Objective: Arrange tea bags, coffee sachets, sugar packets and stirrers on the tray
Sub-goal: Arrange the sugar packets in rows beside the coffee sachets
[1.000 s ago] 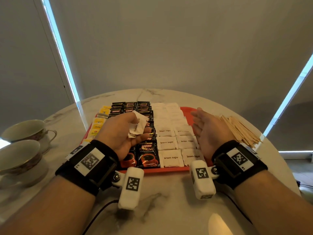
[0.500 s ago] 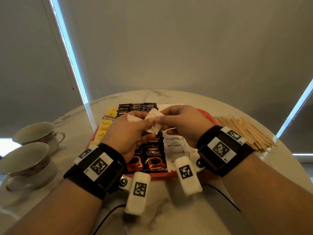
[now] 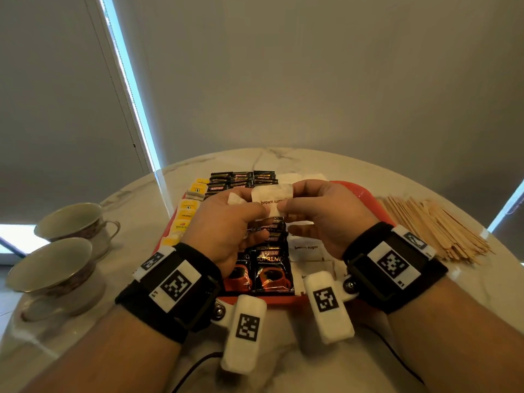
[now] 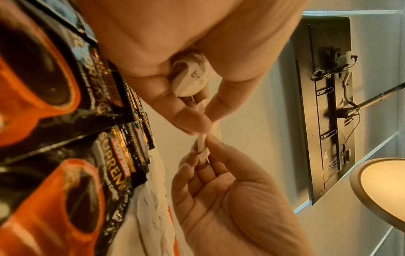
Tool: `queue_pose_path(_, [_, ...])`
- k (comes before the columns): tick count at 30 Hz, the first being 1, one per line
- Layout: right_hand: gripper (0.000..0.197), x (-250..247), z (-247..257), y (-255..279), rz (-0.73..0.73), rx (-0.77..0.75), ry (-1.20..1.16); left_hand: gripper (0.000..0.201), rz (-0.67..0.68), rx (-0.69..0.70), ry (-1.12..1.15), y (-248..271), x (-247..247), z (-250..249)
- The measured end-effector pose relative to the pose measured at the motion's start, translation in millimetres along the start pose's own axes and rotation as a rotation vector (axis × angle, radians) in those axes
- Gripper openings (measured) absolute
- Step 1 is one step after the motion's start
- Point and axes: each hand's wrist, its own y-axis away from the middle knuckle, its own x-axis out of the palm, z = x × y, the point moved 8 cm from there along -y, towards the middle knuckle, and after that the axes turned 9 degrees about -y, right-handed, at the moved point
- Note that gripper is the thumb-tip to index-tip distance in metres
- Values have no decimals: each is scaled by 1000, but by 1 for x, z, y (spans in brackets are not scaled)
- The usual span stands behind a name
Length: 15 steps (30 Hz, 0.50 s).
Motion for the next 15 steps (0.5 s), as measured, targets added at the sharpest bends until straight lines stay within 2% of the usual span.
queue_pose_path(6, [9, -5, 7, -2, -51, -35, 130, 7, -54, -37, 13, 3, -4, -2])
queue_pose_path(10, [3, -4, 21, -7, -10, -72, 279, 10, -70, -62, 25, 3, -5, -3])
queue_pose_path(15, [3, -38, 28, -32, -196, 12, 366, 12, -87, -108, 24, 0, -9, -1])
